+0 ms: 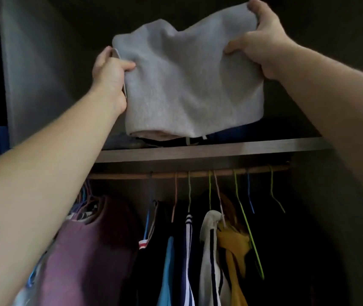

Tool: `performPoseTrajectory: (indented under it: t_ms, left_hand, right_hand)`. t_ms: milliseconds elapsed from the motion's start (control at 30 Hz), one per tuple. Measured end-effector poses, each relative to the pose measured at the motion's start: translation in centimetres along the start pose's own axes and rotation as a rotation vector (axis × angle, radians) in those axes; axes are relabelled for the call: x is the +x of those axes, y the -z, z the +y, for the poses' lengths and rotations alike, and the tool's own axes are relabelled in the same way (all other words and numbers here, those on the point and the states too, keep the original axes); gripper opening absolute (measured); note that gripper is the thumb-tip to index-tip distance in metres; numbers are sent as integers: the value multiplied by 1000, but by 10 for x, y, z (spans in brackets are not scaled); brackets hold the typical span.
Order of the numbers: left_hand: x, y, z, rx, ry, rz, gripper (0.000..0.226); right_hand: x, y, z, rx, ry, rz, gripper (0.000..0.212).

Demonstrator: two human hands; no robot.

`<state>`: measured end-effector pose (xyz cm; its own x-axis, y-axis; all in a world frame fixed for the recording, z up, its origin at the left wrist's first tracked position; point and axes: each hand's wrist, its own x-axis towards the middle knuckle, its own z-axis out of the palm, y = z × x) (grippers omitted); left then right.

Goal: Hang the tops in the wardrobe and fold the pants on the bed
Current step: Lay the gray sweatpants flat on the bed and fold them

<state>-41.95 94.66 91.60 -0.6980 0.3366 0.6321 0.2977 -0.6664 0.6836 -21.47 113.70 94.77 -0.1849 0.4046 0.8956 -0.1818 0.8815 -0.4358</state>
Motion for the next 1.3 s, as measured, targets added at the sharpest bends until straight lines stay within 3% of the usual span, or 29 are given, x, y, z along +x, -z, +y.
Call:
performPoseTrajectory:
  t_ms: [167,367,533,867,967,1067,1133,1300]
  left_hand:
    - [49,-29,-27,-102,-64,-97,66]
    - [106,-82,-60,-206,40,-178,50]
    - [132,-122,-96,-146,85,-255,58]
    - [174,-194,-156,-70,120,-93,35]
    - [182,-201,-187,82,159,-156,41]
    - [182,-197,-214,560,352,-413,14]
    - [187,-193,-226,725,439,-475,37]
    - [187,-185,-220,828,488,-597,26]
  right_hand:
    - [25,-6,16,-114,45,98,86]
    - [62,14,43,-228,-2,161,98]
    - [84,30,80,-252,-50,122,103]
    - [152,29,165,-203,-134,136,111]
    - [156,28,207,-379,-182,-4,94]
    - [150,21,256,-910,-259,-251,68]
    - [149,12,270,-1128,-247,-307,66]
    - [156,0,255,-1143,-272,-320,61]
